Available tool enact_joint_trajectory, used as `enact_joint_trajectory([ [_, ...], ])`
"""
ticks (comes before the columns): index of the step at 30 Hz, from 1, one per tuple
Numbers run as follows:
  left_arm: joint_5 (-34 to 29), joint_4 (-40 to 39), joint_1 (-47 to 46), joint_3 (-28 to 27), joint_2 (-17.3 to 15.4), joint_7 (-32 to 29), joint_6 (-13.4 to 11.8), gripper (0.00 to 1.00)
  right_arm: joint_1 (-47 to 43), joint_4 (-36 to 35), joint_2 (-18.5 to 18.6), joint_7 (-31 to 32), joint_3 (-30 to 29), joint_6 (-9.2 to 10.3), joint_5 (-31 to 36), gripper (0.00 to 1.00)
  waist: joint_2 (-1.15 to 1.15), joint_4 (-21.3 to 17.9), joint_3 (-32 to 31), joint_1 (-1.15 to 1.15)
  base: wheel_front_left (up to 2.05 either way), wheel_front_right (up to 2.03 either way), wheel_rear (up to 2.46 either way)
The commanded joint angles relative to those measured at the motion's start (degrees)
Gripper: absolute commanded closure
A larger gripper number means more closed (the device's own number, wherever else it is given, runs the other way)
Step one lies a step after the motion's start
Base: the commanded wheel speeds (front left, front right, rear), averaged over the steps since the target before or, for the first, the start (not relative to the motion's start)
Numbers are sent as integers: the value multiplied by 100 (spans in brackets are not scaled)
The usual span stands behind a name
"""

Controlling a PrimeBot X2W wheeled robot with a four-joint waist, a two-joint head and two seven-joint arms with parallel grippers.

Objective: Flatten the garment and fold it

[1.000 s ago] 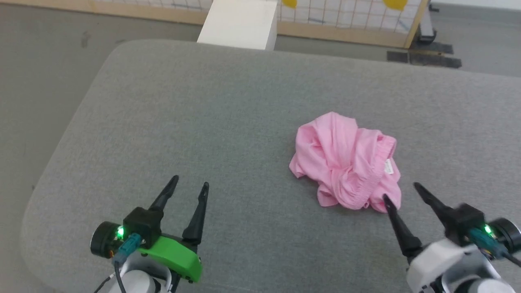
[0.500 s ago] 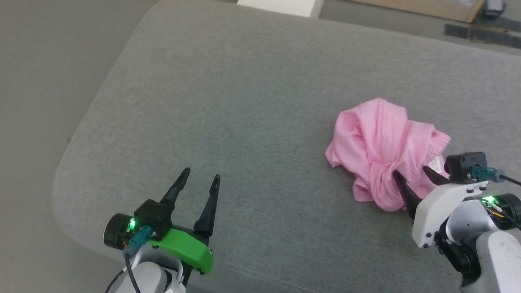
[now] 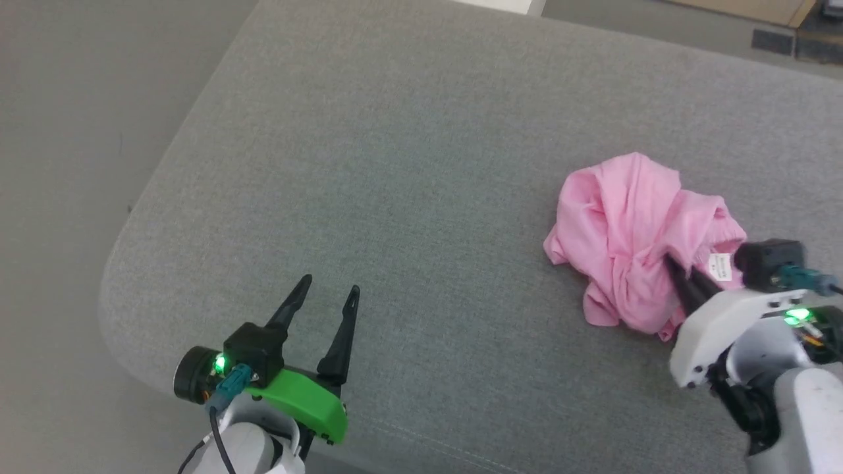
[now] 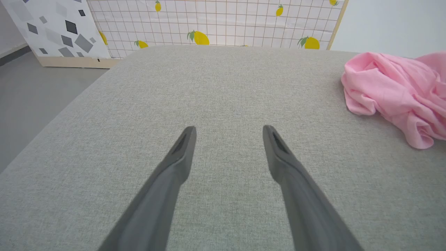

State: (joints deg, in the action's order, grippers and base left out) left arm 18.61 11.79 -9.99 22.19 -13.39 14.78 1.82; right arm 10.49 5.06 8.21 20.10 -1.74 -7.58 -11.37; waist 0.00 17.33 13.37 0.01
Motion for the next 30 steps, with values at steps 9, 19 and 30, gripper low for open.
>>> enact_joint_trajectory([
  [9,-187,165,162,-34,87,22,108,0,617,-495,477,-199,-1055,9,-177,100,0,-390,-726,-1,0,0,0],
  [19,-240,196,396,42,108,22,123,0,1498,-1127,1128,-296,-1661,9,135,100,0,-389,-988,-1,0,0,0],
  [30,-217,164,389,97,137,22,142,0,587,-1345,385,20,333,9,256,100,0,-265,-754,-1,0,0,0],
])
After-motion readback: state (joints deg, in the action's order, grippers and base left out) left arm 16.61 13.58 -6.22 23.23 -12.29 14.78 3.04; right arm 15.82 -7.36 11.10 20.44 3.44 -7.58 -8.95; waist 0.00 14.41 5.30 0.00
